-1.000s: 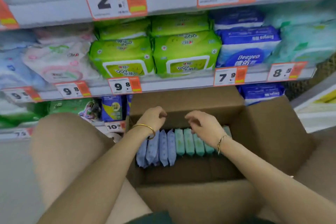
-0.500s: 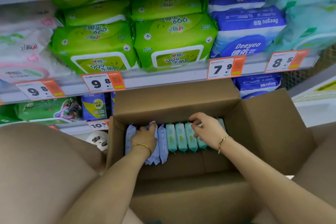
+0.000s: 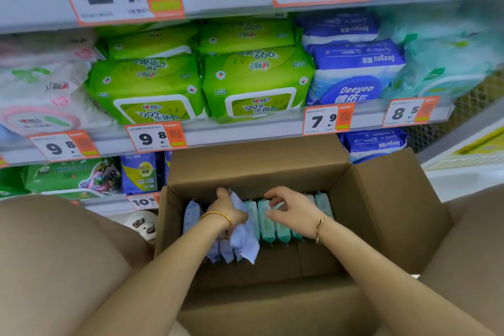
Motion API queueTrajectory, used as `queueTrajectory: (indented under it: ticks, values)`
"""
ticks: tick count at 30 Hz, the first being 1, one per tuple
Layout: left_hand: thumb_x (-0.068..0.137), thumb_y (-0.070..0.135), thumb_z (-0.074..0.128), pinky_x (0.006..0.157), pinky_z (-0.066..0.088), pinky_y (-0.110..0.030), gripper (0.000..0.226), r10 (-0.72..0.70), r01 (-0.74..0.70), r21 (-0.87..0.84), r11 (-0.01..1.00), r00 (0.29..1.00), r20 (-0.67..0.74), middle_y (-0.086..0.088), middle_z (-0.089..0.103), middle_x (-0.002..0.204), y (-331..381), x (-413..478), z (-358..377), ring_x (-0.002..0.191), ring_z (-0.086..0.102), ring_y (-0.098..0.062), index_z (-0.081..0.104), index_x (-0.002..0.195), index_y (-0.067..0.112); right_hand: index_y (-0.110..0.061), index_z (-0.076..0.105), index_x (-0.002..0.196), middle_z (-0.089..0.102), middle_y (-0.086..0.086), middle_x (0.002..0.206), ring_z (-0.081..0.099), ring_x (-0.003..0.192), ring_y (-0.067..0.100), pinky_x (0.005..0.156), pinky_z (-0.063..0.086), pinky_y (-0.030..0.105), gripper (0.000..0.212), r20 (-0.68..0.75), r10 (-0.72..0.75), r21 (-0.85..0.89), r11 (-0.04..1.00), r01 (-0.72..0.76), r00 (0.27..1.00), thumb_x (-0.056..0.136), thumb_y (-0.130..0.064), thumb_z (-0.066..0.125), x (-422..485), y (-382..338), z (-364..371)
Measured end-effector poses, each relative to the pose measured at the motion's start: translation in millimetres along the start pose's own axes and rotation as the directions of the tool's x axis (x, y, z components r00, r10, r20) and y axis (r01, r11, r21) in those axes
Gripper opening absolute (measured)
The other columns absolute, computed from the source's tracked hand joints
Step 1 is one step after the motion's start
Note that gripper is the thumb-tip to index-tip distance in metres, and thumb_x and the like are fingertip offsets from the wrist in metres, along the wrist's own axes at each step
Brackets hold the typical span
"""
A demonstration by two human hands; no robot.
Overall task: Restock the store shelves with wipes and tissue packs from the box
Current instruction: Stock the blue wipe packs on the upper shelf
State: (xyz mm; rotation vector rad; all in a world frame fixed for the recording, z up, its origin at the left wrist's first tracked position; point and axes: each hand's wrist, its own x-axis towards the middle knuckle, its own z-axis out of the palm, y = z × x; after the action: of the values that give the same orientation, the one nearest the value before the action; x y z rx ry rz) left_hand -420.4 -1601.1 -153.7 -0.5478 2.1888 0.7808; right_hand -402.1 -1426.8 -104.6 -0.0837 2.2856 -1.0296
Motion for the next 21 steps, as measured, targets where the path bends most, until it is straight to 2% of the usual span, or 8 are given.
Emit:
queueTrajectory:
  ticks: [3, 5, 9, 11, 13, 16, 18, 21]
  values:
    - [0.080, 0.013, 0.065, 0.063, 0.058, -0.042, 0.066, -0.024, 0.075, -0.458, 0.886, 0.993, 0.116, -0.020, 0.053, 0.107, 29.3, -29.6, -15.8, 0.093, 0.062, -0.034, 0.022, 0.130, 0.012, -0.021, 0.033, 0.141, 0.041, -0.004, 0.140, 0.042, 0.121, 0.008, 0.100, 0.037, 0.021, 0.074, 0.141, -0.111, -0.036, 0.992, 0.117, 0.984, 0.079, -0.038, 0.070, -15.4, -18.6, -8.3]
    - [0.081, 0.010, 0.065, 0.054, 0.058, -0.039, 0.054, 0.018, 0.090, -0.629, 0.773, 0.987, 0.162, -0.022, 0.059, 0.107, 42.0, -48.4, -28.9, 0.082, 0.065, -0.032, 0.034, 0.125, 0.005, -0.025, 0.030, 0.142, 0.040, -0.007, 0.140, 0.040, 0.127, 0.010, 0.106, 0.035, 0.024, 0.085, 0.080, -0.200, -0.202, 0.956, 0.212, 0.976, 0.072, -0.041, 0.076, -28.9, -30.9, -15.7]
    - [0.090, 0.017, 0.055, 0.045, 0.057, -0.034, 0.015, 0.182, 0.064, -0.820, 0.569, 0.963, 0.201, -0.018, 0.067, 0.074, 65.1, -96.6, -60.9, 0.052, 0.068, -0.026, 0.058, 0.091, 0.002, -0.026, 0.053, 0.119, 0.062, -0.004, 0.115, 0.056, 0.107, 0.014, 0.089, 0.046, 0.028, 0.043, -0.242, -0.379, -0.337, 0.896, 0.289, 0.893, 0.078, -0.029, 0.068, -48.5, -53.8, -42.3]
    - [0.095, 0.029, 0.048, 0.041, 0.053, -0.025, 0.023, 0.244, -0.054, -0.756, 0.652, 0.959, 0.142, -0.015, 0.066, 0.070, 74.9, -125.7, -79.3, 0.042, 0.065, -0.019, 0.055, 0.091, 0.007, -0.025, 0.057, 0.088, 0.062, -0.007, 0.082, 0.058, 0.077, 0.002, 0.068, 0.046, 0.021, 0.017, -0.374, -0.364, -0.068, 0.928, 0.367, 0.853, 0.081, -0.013, 0.068, -59.3, -66.4, -65.4]
    - [0.097, 0.031, 0.045, 0.034, 0.041, -0.014, 0.019, 0.338, -0.325, -0.548, 0.771, 0.938, -0.080, -0.007, 0.061, 0.062, 80.3, -146.7, -96.0, 0.036, 0.056, -0.011, 0.052, 0.090, 0.015, -0.014, 0.057, 0.080, 0.058, -0.004, 0.068, 0.055, 0.059, 0.000, 0.054, 0.046, 0.016, 0.016, -0.474, -0.248, 0.287, 0.864, 0.415, 0.845, 0.084, 0.000, 0.061, -74.7, -79.6, -89.9]
    - [0.093, 0.027, 0.054, 0.035, 0.040, -0.014, 0.011, 0.517, -0.633, -0.258, 0.730, 0.758, -0.397, 0.001, 0.053, 0.077, 87.5, -167.7, -119.7, 0.057, 0.049, -0.008, 0.054, 0.095, 0.016, -0.005, 0.062, 0.082, 0.069, 0.005, 0.062, 0.064, 0.049, 0.018, 0.041, 0.053, 0.028, 0.011, -0.416, -0.157, 0.655, 0.633, 0.414, 0.896, 0.087, 0.000, 0.053, -97.8, -98.0, -120.4]
    - [0.088, 0.033, 0.060, 0.049, 0.047, -0.013, 0.030, 0.587, -0.680, -0.223, 0.698, 0.722, -0.366, -0.002, 0.056, 0.093, 96.2, -185.2, -133.6, 0.072, 0.052, -0.007, 0.053, 0.108, 0.011, -0.006, 0.063, 0.085, 0.071, 0.006, 0.063, 0.066, 0.048, 0.021, 0.039, 0.053, 0.032, 0.011, -0.385, -0.171, 0.722, 0.556, 0.412, 0.907, 0.087, -0.005, 0.052, -109.5, -111.7, -136.7]
    - [0.064, 0.052, 0.071, 0.076, 0.053, -0.037, 0.066, 0.664, -0.711, -0.256, 0.655, 0.703, -0.255, -0.021, 0.066, 0.108, 113.1, -214.0, -152.7, 0.086, 0.061, -0.021, 0.060, 0.105, 0.002, -0.006, 0.065, 0.092, 0.074, 0.008, 0.072, 0.068, 0.055, 0.022, 0.046, 0.057, 0.036, 0.019, -0.372, -0.232, 0.716, 0.544, 0.437, 0.899, 0.077, -0.016, 0.058, -123.1, -133.2, -157.5]
